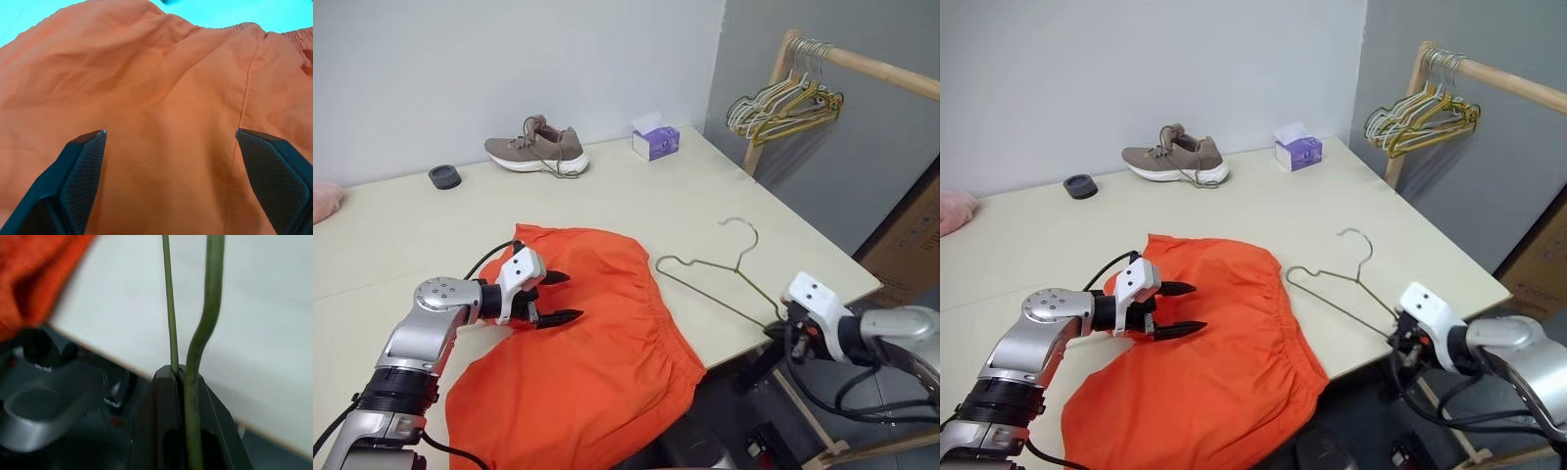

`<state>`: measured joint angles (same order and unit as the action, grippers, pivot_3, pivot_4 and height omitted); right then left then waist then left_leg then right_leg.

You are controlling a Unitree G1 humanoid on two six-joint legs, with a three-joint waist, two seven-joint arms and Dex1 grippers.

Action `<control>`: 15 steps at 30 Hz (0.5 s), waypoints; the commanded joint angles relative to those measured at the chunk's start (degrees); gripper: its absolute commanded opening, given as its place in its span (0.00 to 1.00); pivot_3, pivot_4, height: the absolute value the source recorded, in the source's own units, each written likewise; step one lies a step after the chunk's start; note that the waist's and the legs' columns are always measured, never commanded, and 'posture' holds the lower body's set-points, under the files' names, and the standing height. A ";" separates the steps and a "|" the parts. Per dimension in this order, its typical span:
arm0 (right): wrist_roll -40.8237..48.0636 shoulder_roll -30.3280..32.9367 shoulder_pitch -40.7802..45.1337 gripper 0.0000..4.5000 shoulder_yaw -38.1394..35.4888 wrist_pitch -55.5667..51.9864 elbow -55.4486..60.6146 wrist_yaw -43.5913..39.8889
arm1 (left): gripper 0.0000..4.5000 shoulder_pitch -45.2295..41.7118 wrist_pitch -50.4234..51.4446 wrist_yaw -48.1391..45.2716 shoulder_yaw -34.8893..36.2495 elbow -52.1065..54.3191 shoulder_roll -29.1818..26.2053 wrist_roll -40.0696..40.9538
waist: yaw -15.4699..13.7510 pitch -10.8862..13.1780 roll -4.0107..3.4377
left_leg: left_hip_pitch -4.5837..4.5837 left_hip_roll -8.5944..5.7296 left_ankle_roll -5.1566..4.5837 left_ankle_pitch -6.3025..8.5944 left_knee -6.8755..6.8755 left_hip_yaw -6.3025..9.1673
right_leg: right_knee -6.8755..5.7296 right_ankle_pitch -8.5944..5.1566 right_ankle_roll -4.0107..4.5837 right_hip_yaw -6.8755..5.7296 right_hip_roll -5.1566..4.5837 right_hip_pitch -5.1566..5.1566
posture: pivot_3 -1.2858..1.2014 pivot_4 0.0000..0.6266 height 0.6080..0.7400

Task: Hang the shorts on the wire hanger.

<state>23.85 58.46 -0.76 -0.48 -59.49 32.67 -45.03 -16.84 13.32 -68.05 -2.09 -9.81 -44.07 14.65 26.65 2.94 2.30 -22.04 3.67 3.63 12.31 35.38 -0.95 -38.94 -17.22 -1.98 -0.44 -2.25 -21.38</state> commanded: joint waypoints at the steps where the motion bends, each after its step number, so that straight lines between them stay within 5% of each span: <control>1: -0.75 1.30 -1.28 0.00 0.04 2.84 0.10 -1.07 | 0.99 -1.24 -0.27 0.37 0.24 1.18 0.17 -0.04 | 0.12 0.00 0.00 | 0.02 0.00 0.00 0.00 0.00 -0.01 | 0.00 0.00 0.00 0.00 0.00 0.01 | 0.34 0.00 1.00; 15: 10.69 -2.12 5.29 0.00 1.38 -3.71 3.66 -5.66 | 0.99 -0.13 -0.43 1.06 1.05 2.14 -0.23 -0.06 | 0.15 0.00 0.02 | 0.04 0.01 0.00 0.00 -0.01 0.02 | -0.01 -0.01 0.01 -0.01 0.02 0.03 | 0.35 0.00 1.00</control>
<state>32.95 56.20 3.36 1.76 -62.70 34.21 -50.06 -16.76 13.38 -67.38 -2.30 -9.15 -43.49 14.63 26.81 2.94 2.32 -22.00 3.68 3.63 12.31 35.37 -0.93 -38.94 -17.23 -1.97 -0.45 -2.23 -21.35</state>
